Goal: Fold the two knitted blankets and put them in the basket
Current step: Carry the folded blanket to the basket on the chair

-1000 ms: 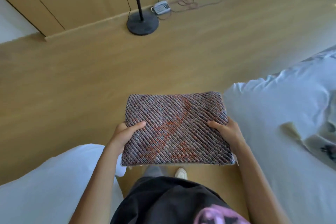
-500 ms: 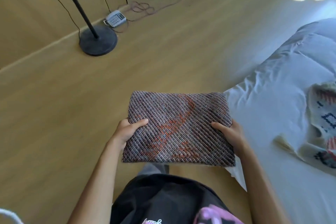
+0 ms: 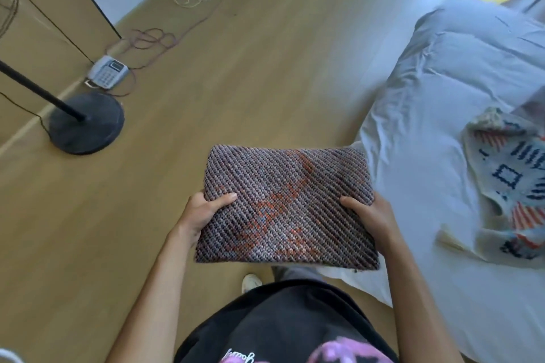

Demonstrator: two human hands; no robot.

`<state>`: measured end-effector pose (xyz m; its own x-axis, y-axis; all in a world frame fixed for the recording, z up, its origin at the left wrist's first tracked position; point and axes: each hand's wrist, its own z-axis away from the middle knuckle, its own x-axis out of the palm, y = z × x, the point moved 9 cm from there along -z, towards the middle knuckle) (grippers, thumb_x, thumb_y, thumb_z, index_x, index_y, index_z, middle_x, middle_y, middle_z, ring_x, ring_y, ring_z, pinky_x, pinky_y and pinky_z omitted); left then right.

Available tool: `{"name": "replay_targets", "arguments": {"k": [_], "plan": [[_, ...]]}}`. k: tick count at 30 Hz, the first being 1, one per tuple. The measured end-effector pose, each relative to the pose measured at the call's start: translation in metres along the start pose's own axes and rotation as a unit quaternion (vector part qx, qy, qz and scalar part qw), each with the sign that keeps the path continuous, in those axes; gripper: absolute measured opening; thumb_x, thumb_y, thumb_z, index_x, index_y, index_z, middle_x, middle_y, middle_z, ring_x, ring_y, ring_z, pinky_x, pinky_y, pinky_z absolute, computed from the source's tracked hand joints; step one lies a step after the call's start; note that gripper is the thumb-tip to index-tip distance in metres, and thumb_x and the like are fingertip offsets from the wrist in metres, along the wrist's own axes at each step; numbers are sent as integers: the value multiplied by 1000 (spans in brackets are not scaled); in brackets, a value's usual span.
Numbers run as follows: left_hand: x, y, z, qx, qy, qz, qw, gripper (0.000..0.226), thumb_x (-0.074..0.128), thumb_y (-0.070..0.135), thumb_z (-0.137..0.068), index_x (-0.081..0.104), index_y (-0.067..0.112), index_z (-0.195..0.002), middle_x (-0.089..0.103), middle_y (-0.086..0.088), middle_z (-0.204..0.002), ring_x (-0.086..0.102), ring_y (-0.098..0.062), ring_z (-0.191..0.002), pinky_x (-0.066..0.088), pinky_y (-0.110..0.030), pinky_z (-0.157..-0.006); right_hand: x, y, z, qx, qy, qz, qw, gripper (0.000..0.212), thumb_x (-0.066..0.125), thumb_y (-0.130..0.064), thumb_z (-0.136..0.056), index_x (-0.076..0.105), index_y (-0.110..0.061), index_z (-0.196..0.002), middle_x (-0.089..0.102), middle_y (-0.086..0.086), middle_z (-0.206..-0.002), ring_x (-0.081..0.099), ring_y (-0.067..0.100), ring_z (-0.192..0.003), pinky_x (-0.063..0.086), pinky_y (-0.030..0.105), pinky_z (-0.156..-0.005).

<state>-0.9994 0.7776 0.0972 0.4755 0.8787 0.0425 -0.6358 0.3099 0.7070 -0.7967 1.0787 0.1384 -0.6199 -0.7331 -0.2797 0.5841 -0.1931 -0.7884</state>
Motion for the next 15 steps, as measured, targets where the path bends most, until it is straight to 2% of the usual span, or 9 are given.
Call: {"name": "replay_targets", "arguments": {"k": [3, 8, 10, 15], "plan": [[16, 42, -42, 3, -9, -24, 1000, 53, 83, 29, -60, 66, 6, -104, 73, -11, -101, 71, -27, -89, 57, -36, -75, 0, -20, -44, 10, 9, -10, 1000, 22, 77, -22, -71, 68, -23, -91, 73, 1, -90, 70, 20, -82, 56, 45, -81], [48, 122, -109, 10, -13, -78, 997, 45, 82, 24, -69, 64, 6, -107, 71, -11, -104, 70, -28, -92, 56, -42, -83, -15, -63, -112, 12, 37, -6, 999, 27, 77, -27, -70, 67, -25, -95, 72, -3, -92, 68, 16, -83, 55, 41, -81], [64, 155, -129, 20, -16, -100, 995, 47, 82, 25, -68, 64, 6, -107, 71, -11, -103, 70, -28, -91, 56, -42, -83, -26, -83, -132, 9, 60, -5, 998, 33, 77, -27, -70, 65, -26, -101, 71, -8, -92, 67, 11, -83, 55, 38, -81], [103, 220, -183, 38, -33, -133, 990, 43, 82, 25, -70, 64, 7, -104, 71, -8, -101, 70, -25, -90, 57, -36, -77, -49, -119, -182, 28, 94, 0, 995, 47, 79, -36, -67, 63, -22, -108, 70, -2, -100, 65, 13, -86, 52, 35, -81]]}}
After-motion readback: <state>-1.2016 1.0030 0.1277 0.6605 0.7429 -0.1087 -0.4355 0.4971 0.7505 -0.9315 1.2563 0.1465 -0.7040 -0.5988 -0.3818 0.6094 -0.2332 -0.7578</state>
